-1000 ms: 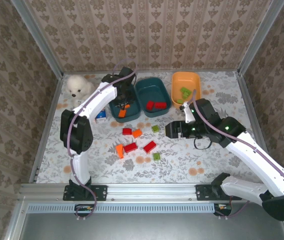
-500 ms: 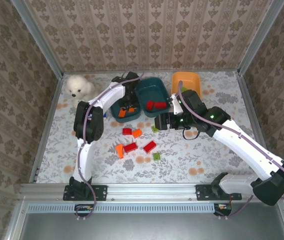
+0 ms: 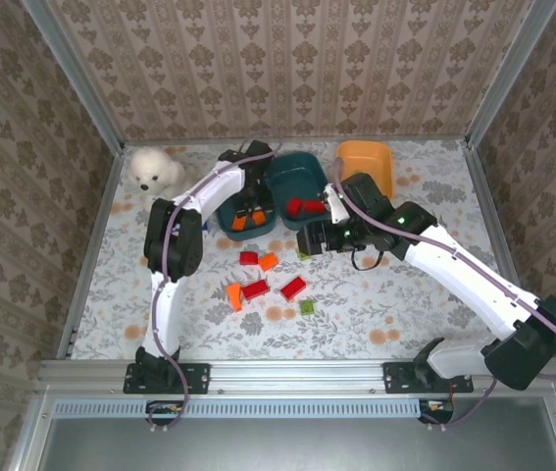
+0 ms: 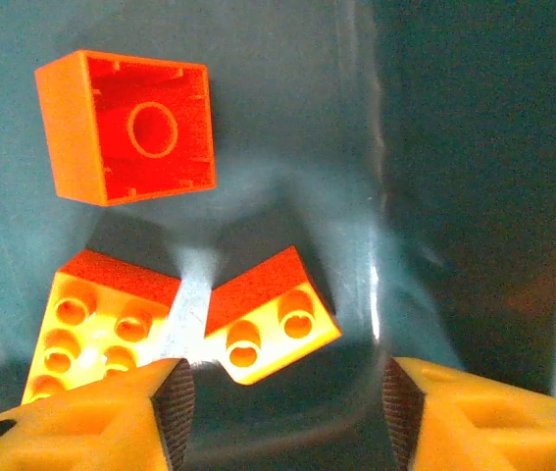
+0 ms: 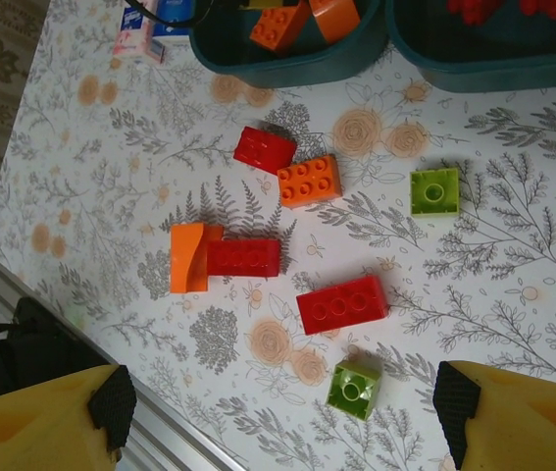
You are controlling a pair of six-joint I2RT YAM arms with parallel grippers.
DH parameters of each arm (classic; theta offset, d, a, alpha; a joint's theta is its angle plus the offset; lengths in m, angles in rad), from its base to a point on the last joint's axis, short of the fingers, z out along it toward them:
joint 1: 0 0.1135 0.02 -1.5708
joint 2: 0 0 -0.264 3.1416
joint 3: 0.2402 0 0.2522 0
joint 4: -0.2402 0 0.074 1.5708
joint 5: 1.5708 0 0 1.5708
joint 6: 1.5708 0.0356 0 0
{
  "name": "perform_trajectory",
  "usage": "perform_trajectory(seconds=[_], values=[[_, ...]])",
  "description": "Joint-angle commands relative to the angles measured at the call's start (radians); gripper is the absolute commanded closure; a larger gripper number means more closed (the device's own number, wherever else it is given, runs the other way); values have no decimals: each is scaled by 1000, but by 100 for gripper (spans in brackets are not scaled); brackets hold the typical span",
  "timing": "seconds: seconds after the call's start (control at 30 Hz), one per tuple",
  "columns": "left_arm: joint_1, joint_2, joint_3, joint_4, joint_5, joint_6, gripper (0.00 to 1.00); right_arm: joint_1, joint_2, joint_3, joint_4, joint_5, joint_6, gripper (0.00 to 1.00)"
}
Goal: Sort the legos into containers by color
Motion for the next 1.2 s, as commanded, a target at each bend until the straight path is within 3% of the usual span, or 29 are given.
perform_trajectory(seconds=[0.0, 0.13, 0.27, 0.47, 0.67, 0.87, 1.17], values=[[13, -100, 10, -22, -5, -12, 42, 32, 39, 52, -57, 18, -93, 17], [39, -248, -75, 4, -40, -58, 41, 130, 140, 107, -88, 64, -212, 17], [114, -499, -314, 118, -21, -86, 39, 219, 267, 134, -76, 76, -381, 17], [209, -891, -717, 220, 56, -118, 36, 226, 425, 196, -47, -96, -666, 14], [225, -1216, -966, 185, 48, -145, 34, 270, 530, 181, 53, 24, -819, 13], [229, -1458, -1036, 83, 37, -149, 32, 291, 585, 134, 204, 107, -990, 9], [236, -1582, -979, -79, 44, -85, 30, 292, 701, 146, 296, 119, -1096, 6]])
